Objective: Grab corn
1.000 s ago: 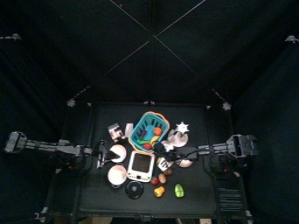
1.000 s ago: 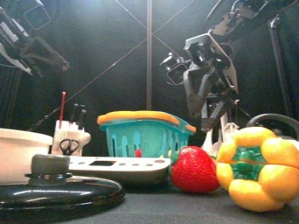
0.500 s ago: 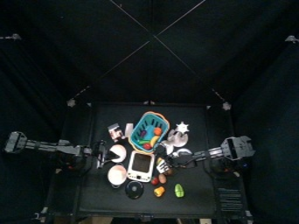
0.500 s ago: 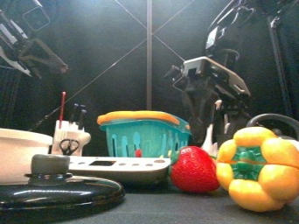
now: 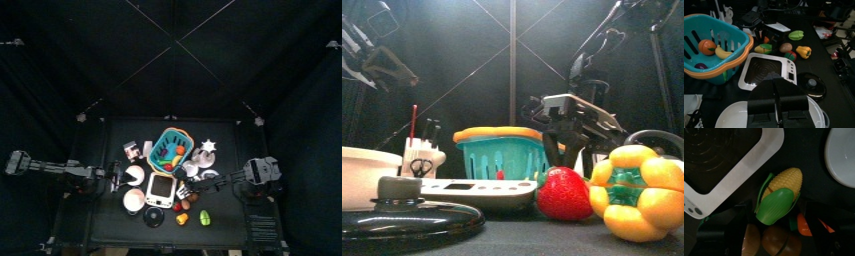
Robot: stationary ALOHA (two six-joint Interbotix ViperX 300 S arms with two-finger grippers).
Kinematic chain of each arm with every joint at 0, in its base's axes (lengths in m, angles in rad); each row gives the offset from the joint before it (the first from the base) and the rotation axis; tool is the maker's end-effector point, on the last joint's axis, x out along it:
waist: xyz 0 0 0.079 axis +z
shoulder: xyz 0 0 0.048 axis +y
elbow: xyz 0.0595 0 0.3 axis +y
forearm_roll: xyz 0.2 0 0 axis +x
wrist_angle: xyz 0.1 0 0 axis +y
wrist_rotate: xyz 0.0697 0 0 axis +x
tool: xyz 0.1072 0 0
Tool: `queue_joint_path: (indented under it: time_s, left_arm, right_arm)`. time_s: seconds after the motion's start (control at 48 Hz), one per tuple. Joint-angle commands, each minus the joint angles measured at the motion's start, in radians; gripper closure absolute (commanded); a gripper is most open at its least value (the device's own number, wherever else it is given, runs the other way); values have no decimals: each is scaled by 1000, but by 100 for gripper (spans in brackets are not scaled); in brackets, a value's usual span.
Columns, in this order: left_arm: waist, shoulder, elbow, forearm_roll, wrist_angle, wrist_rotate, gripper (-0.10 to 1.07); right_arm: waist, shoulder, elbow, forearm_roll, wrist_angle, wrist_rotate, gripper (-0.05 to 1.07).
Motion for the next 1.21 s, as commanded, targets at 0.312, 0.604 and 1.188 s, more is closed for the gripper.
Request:
queue_joint_path:
  time_s: [0.312,0.604,1.188]
  left_arm:
    - [2,3,-14,0,-12,2,100]
    - [2,3,-12,2,-158,3,88]
    - [-35,123,-51,-14,-290,-3,32]
  right_arm:
    - [5,-71,-18,-44,18,-6,32]
    - [43,-238,17,-209,32,-6,32]
    - [48,-314,18,-548,-259,-5,32]
